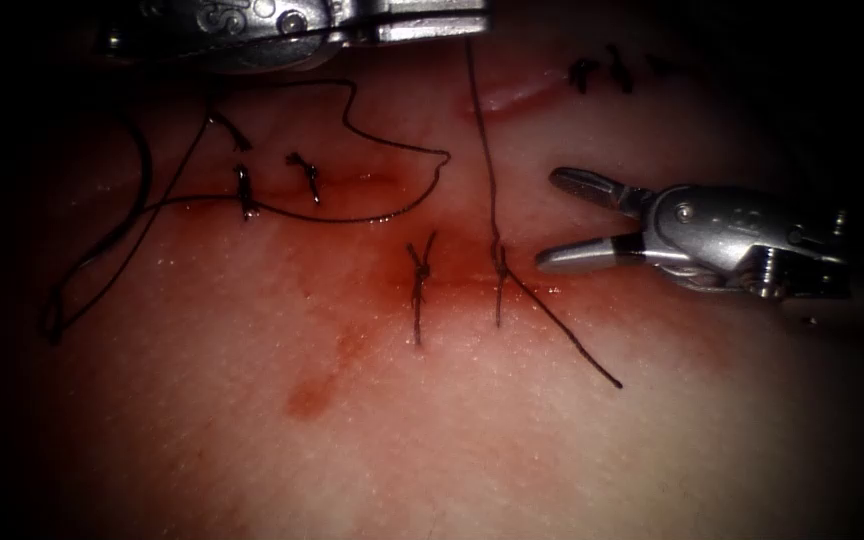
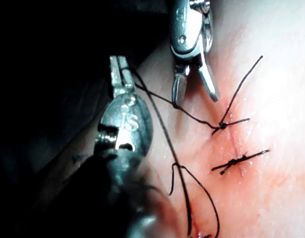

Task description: Wound Closure

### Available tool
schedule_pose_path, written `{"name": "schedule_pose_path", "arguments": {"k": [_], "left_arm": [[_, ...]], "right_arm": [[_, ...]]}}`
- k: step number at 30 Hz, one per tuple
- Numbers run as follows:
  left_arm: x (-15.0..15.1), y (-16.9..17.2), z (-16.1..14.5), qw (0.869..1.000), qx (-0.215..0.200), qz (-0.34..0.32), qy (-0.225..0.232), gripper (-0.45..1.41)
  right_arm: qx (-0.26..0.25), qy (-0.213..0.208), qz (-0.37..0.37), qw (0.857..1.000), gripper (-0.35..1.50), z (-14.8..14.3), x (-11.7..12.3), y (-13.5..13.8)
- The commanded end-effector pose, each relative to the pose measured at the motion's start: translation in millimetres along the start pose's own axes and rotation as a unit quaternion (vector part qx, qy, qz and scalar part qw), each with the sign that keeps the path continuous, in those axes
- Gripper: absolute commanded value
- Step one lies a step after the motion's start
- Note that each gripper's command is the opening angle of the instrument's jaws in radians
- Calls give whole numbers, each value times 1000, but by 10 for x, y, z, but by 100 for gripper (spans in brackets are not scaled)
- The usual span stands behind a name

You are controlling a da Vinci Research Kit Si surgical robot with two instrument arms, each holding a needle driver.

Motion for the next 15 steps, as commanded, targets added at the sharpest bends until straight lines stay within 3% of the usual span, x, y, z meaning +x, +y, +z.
{"name": "schedule_pose_path", "arguments": {"k": [1, 15], "left_arm": [[-2, -6, 5, 1000, 0, 3, 1, -45], [4, -12, 4, 1000, 0, 2, 1, -45]], "right_arm": [[-1, 1, -6, 1000, 132, 30, -1, -2], [8, -3, -14, 1000, 135, 74, -25, -2]]}}
